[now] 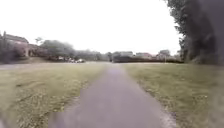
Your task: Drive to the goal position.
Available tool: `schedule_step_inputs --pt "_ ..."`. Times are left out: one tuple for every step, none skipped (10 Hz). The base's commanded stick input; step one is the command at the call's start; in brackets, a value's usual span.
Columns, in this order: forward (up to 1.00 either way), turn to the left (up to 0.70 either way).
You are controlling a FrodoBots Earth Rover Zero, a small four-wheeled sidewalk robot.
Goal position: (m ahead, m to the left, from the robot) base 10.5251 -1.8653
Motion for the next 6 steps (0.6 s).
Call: schedule_step_inputs --pt "1.0 0.0" --pt "1.0 0.0" --pt "1.0 0.0" --pt "1.0 0.0" --pt "1.0 0.0" --pt "1.0 0.0"
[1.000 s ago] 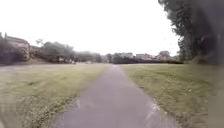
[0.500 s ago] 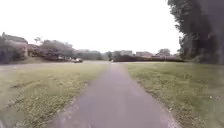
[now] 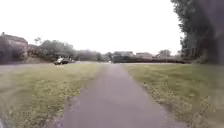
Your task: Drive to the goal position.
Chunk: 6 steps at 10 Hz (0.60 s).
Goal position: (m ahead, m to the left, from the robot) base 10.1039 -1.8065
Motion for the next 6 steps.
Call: schedule_step_inputs --pt "1.0 0.0" --pt "1.0 0.0" --pt "1.0 0.0" --pt "1.0 0.0" --pt "1.0 0.0" --pt "1.0 0.0"
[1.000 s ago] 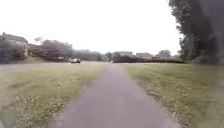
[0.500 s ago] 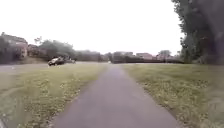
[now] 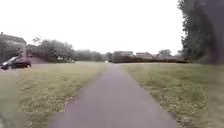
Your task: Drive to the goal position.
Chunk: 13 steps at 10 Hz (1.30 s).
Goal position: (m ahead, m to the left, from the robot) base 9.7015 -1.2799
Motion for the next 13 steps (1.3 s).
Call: schedule_step_inputs --pt "1.0 0.0" --pt "1.0 0.0" --pt "1.0 0.0" --pt "1.0 -0.11" --pt "1.0 -0.25" --pt "1.0 -0.37" --pt "1.0 -0.04" --pt "1.0 0.0" --pt "1.0 0.0" --pt "1.0 0.0" --pt "1.0 0.0" --pt "1.0 0.0" --pt "1.0 0.0"
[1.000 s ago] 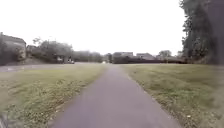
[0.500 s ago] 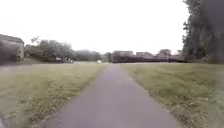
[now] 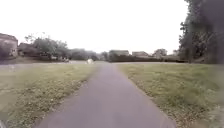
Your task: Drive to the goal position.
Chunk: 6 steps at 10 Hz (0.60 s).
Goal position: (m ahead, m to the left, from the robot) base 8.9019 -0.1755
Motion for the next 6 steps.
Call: schedule_step_inputs --pt "1.0 0.0" --pt "1.0 0.0" --pt "1.0 0.0" --pt "1.0 0.0" --pt "1.0 0.0" --pt "1.0 0.0"
